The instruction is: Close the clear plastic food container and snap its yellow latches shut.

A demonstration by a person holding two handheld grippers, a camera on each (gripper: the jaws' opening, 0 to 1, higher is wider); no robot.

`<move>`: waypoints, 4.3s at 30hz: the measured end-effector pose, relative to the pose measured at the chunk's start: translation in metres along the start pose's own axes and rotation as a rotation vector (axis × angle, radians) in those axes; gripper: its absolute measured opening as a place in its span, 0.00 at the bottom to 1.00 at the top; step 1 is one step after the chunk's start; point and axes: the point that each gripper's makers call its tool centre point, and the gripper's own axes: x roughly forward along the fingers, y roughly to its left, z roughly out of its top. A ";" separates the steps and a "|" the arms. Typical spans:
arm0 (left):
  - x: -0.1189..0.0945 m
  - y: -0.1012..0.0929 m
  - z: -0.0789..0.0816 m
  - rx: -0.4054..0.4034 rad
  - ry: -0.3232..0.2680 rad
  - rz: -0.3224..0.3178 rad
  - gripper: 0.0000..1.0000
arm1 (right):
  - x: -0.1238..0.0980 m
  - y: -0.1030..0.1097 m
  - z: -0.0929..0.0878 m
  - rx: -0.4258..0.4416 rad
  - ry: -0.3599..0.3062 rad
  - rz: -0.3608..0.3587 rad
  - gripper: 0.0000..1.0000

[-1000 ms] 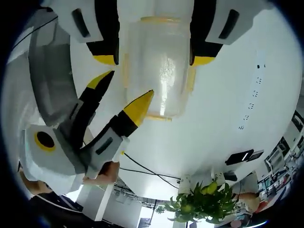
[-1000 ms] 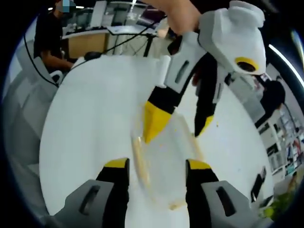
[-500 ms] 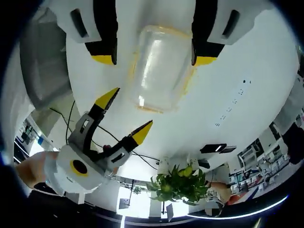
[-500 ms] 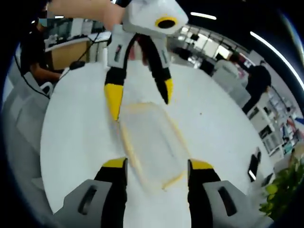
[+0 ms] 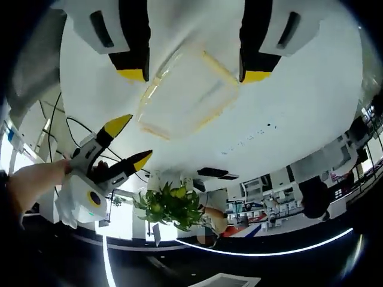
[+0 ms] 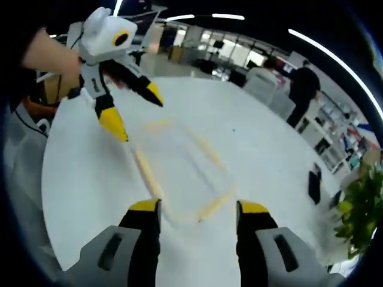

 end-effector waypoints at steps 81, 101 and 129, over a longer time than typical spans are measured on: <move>0.014 0.026 -0.051 -0.093 0.036 0.153 0.40 | 0.053 0.020 -0.005 0.111 -0.030 -0.007 0.28; -0.036 -0.011 -0.051 -0.098 0.018 0.167 0.50 | 0.006 0.040 -0.011 0.180 -0.048 -0.025 0.41; -0.156 -0.079 -0.066 -0.175 -0.022 0.280 0.50 | -0.111 0.113 -0.048 0.278 -0.075 -0.104 0.45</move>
